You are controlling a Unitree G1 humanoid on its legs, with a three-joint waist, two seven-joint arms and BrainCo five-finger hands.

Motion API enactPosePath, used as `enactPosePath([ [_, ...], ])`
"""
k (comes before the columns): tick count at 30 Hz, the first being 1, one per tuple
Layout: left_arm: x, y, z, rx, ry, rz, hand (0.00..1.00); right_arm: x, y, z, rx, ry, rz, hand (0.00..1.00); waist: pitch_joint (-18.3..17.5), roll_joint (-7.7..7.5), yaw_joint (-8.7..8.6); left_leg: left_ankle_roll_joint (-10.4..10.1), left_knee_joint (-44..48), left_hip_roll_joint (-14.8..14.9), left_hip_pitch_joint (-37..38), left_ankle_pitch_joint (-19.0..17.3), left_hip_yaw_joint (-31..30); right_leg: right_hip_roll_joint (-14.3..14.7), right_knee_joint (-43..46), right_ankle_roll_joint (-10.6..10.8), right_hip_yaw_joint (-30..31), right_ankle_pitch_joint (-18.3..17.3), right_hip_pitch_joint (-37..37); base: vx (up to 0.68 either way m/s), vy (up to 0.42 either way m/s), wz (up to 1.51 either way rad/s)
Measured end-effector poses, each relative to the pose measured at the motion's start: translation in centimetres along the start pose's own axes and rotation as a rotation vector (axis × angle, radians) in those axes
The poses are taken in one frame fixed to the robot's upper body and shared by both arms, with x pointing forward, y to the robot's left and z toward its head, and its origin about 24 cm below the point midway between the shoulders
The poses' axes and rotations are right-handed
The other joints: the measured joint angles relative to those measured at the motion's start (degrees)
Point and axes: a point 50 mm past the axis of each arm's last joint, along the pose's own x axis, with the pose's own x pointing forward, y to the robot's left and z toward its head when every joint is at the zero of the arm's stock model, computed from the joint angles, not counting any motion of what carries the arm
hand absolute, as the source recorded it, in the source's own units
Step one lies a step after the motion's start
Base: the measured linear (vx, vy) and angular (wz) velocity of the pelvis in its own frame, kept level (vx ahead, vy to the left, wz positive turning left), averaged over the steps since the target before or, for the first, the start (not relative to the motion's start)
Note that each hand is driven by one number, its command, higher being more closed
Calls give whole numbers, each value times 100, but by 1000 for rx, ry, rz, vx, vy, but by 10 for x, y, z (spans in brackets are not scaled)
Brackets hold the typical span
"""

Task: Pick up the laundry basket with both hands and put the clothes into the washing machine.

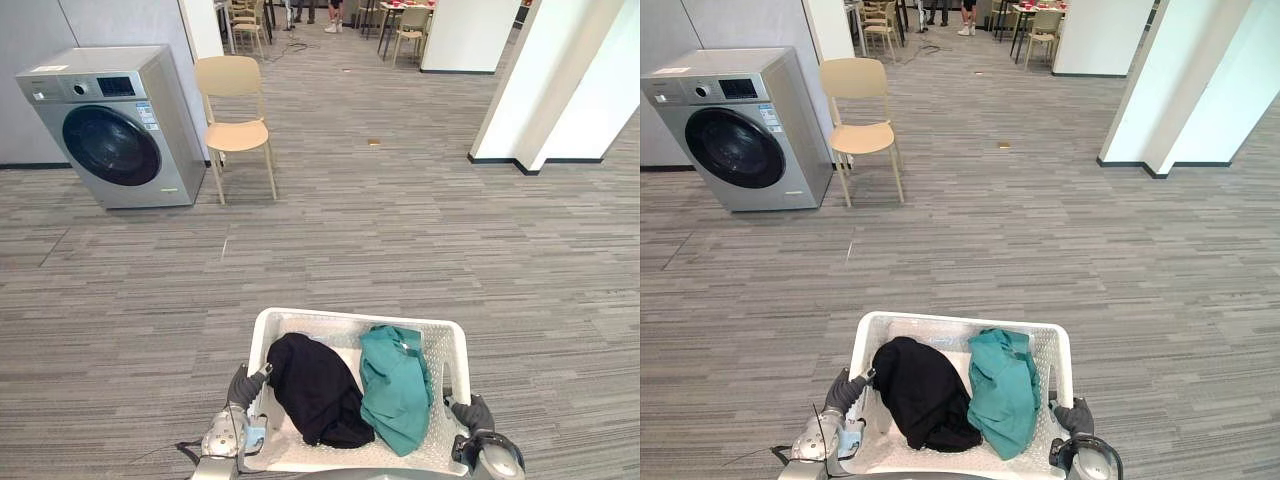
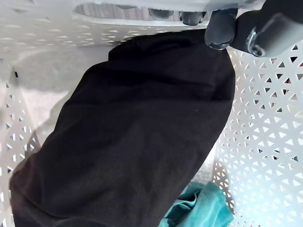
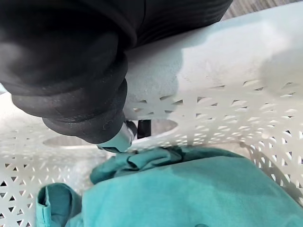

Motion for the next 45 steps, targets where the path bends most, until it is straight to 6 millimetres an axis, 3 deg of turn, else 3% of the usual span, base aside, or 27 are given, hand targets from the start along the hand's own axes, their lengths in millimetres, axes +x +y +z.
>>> enactPosePath([
  [5,2,-2,8,-56,-41,2,100,14,4,22,-11,-69,16,100,72,22,55,79,367,-134,-527,-145,-245,-191,96,57,-347,7,-190,-52,33,37],
  [7,4,-4,14,-61,-61,8,100,18,6,29,-13,-88,22,100,291,52,43,143,361,-234,-506,-186,-284,-503,1106,21,-616,-279,-511,-47,75,66],
  [8,6,-4,16,-60,-70,11,100,18,5,31,-18,-98,20,100,427,102,26,148,319,-270,-446,-183,-265,-720,2123,-86,-731,-279,-935,-26,76,58],
  [9,6,-1,16,-50,-71,17,100,18,7,31,-14,-97,25,100,604,108,52,178,146,-319,-200,-183,-233,-933,3292,-591,-748,-63,-1452,4,73,48],
  [10,5,2,15,-43,-69,24,100,18,10,29,-11,-91,31,100,679,144,62,242,107,-304,-59,-174,-244,-996,3774,-843,-739,104,-1679,111,44,27],
  [11,5,8,14,-30,-66,40,100,17,16,26,2,-77,43,100,796,202,72,368,91,-232,104,-172,-265,-955,4304,-518,-775,-272,-1933,110,8,14],
  [12,5,11,14,-21,-66,47,100,16,19,25,7,-73,50,100,805,213,70,389,80,-193,117,-187,-266,-904,4289,-434,-804,-414,-2059,128,-7,9],
  [17,8,13,28,-5,-116,34,100,19,21,33,24,-103,51,100,837,36,4,219,-134,65,369,-567,-509,-197,727,42,-1168,-78,-2130,354,-173,17],
  [18,8,12,28,-6,-116,33,100,19,21,33,24,-103,49,100,836,36,-12,140,-119,131,445,-683,-551,-108,633,53,-1025,-76,-2130,513,-268,30],
  [19,8,10,27,-14,-112,31,100,19,19,35,19,-108,46,100,822,112,-94,-28,-26,403,550,-958,-694,195,1041,-197,-722,264,-2140,543,-276,54],
  [20,8,6,28,-24,-113,24,100,18,14,37,8,-120,37,100,792,378,-173,-123,38,746,605,-1105,-834,460,1590,-350,-690,158,-2255,587,-269,60],
  [22,10,2,32,-57,-125,29,100,19,11,46,-5,-152,35,100,751,606,-125,-206,1361,1108,269,-891,-911,778,2358,-768,-933,-558,-2255,666,-302,16],
  [24,10,1,31,-66,-120,30,100,20,11,51,-13,-167,48,100,772,755,50,63,4273,1505,-849,443,-1033,1208,1935,-1048,-1061,-859,-1316,733,-334,-10],
  [27,10,-1,35,-77,-138,21,100,19,9,60,-10,-204,52,100,938,623,173,308,6107,1245,-1862,233,-862,1382,905,-1055,-894,-861,105,678,-222,10],
  [29,9,-1,41,-83,-169,21,100,22,9,68,-7,-227,56,100,975,473,364,266,5653,917,-2465,80,-534,1289,418,-1052,-761,-859,667,509,-90,-23],
  [31,9,-2,45,-96,-188,24,100,25,10,75,-7,-246,66,100,1019,455,502,159,4317,784,-2901,22,-301,1216,89,-1051,-674,-859,1050,542,-11,-35],
  [32,9,1,45,-100,-188,35,100,26,14,78,-10,-249,77,100,1042,418,518,65,2804,617,-2953,112,-228,1100,-46,-1032,-617,-871,1253,529,94,-38],
  [33,8,4,44,-105,-186,49,100,27,17,80,-25,-256,84,100,1033,384,559,-143,1105,447,-2869,450,-298,957,-129,-855,-536,-979,1413,644,155,-42],
  [34,8,4,43,-111,-184,53,100,27,16,82,-30,-260,83,100,1028,410,583,-265,395,422,-2819,641,-350,929,-214,-769,-513,-1030,1528,650,225,-57],
  [35,8,2,43,-117,-181,48,100,28,15,80,-34,-253,76,100,998,525,658,-395,-359,482,-2812,772,-403,906,-313,-416,-375,-1300,1800,549,233,-53],
  [36,7,2,41,-116,-176,49,100,28,15,79,-35,-250,76,100,958,587,662,-270,-249,507,-2828,1046,-386,864,-302,-330,-310,-1489,1955,537,288,-56],
  [37,8,5,40,-107,-173,56,100,29,19,76,-24,-234,83,100,925,435,668,-2,231,351,-2911,1702,-325,610,-68,-176,-259,-1758,2052,423,253,-30],
  [38,8,6,40,-102,-172,57,100,29,20,74,-21,-226,84,100,912,374,652,121,424,325,-2940,1793,-320,501,201,-106,-242,-1802,1995,540,306,-26],
  [40,7,12,39,-83,-170,65,100,29,25,71,-7,-214,96,100,908,45,674,476,906,123,-2849,1480,5,57,1918,-6,-130,-1686,1277,637,322,-20],
  [42,7,17,39,-71,-164,68,100,28,30,63,10,-190,101,100,950,-132,562,726,1116,-148,-2512,1068,26,-278,3605,38,-128,-615,702,614,296,38],
  [43,7,19,37,-62,-152,69,100,26,30,56,17,-168,99,100,967,-166,378,879,1062,-301,-2132,848,-78,-360,4482,79,-66,603,438,556,225,75],
  [45,7,25,39,-36,-162,76,100,22,35,48,37,-150,113,100,995,-124,346,1004,931,-409,-1488,521,-265,21,5791,39,330,-107,-334,559,186,69],
])
